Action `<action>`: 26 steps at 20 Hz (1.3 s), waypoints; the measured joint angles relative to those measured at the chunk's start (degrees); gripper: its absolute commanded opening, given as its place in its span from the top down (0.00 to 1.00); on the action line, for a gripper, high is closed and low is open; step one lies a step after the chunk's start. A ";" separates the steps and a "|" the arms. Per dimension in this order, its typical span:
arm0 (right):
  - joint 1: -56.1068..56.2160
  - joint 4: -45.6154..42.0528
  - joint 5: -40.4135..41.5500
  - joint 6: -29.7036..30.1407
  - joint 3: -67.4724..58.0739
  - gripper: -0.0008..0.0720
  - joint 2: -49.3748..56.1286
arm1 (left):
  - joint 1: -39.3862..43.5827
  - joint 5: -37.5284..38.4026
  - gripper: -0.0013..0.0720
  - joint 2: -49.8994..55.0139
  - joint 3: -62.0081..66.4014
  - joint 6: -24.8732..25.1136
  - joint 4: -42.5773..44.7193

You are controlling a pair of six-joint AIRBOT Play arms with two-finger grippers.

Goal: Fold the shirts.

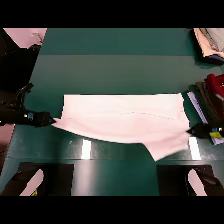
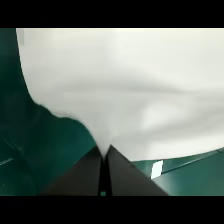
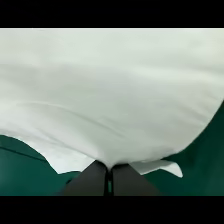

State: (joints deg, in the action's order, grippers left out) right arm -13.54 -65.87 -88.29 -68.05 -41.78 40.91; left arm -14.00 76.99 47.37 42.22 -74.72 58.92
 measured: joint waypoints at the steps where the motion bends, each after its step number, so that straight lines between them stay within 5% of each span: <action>1: 0.74 0.87 1.57 0.02 -1.88 0.96 2.23 | 0.00 -2.14 0.94 1.57 0.17 -0.09 -0.52; 9: 5.88 2.69 9.53 0.00 -16.81 0.96 24.92 | 0.00 -18.93 0.94 16.94 0.72 2.49 -11.08; 17: 7.02 3.30 13.77 -1.90 -24.48 0.96 36.92 | 0.02 -25.09 0.94 24.90 7.63 4.44 -15.26; 18: 7.04 3.32 14.27 -2.23 -25.18 0.96 37.70 | 0.02 -25.57 0.91 25.44 8.59 4.55 -15.41; 19: 7.04 3.37 14.88 -2.45 -25.75 0.93 38.36 | 0.04 -26.23 0.52 25.83 9.29 4.57 -15.50; 20: 7.08 3.43 15.50 -2.89 -26.29 0.69 39.04 | 0.00 -27.10 0.18 26.14 9.86 4.59 -15.78; 21: 7.08 3.96 16.22 -3.02 -26.71 0.36 39.71 | -0.04 -28.06 0.16 26.38 10.23 4.59 -16.41; 22: 6.99 5.20 17.18 -3.17 -27.17 0.22 40.41 | -0.04 -28.79 0.16 26.56 10.54 4.57 -17.51; 26: 5.31 10.91 18.80 -3.37 -29.53 0.20 42.36 | -0.02 -28.87 0.16 26.84 11.91 4.57 -22.29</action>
State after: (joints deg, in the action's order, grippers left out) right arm -8.23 -54.96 -69.49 -71.42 -71.31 83.26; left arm -14.02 48.12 74.22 54.13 -70.15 36.62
